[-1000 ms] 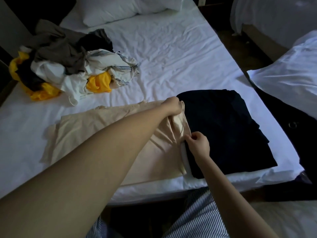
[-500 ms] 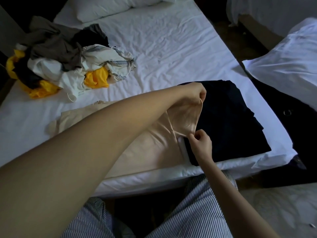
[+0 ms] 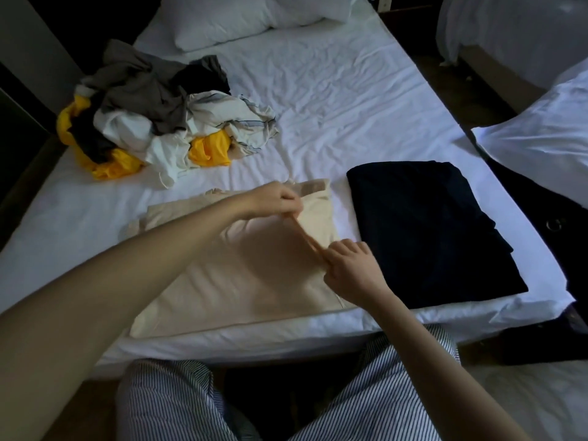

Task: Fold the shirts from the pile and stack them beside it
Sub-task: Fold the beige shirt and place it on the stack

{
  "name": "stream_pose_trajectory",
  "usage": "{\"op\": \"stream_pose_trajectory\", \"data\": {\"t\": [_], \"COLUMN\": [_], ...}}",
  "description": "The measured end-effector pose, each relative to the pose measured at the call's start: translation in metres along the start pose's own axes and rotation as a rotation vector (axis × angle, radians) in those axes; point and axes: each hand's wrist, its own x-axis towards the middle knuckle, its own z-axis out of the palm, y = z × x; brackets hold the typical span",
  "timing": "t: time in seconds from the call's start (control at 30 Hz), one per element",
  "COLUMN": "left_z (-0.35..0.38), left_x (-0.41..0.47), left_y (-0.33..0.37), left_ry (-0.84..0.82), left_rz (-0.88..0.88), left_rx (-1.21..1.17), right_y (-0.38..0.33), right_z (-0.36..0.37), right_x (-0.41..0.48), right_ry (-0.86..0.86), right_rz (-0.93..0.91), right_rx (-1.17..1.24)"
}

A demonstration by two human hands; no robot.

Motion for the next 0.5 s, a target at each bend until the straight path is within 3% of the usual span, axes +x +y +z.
{"op": "stream_pose_trajectory", "data": {"t": [0.07, 0.13, 0.2, 0.27, 0.3, 0.37, 0.43, 0.5], "left_z": [0.011, 0.026, 0.043, 0.064, 0.075, 0.096, 0.11, 0.113], "left_x": [-0.008, -0.011, -0.009, 0.0, 0.007, 0.019, 0.027, 0.035], "left_y": [-0.032, -0.049, -0.051, -0.038, -0.034, -0.029, -0.035, -0.039], "left_ry": [-0.074, -0.075, 0.174, 0.43, 0.448, 0.277, 0.098, 0.098], "left_rz": [-0.098, -0.151, -0.091, 0.109, 0.205, 0.253, 0.088, -0.075], "left_rx": [0.129, 0.308, 0.397, 0.432, 0.44, 0.572, 0.665, 0.611], "right_y": [-0.001, -0.001, -0.005, -0.008, -0.01, -0.009, -0.008, -0.008], "right_z": [0.008, 0.013, 0.013, 0.02, 0.025, 0.039, 0.053, 0.055], "right_x": [0.0, 0.0, 0.004, 0.009, 0.009, 0.002, -0.009, -0.015], "right_ry": [-0.13, -0.114, -0.04, -0.052, -0.106, -0.219, -0.261, -0.277], "right_rz": [-0.051, 0.001, 0.08, 0.128, 0.154, 0.217, 0.253, 0.277], "right_rx": [0.02, 0.086, 0.119, 0.089, 0.056, -0.005, -0.045, -0.056]}}
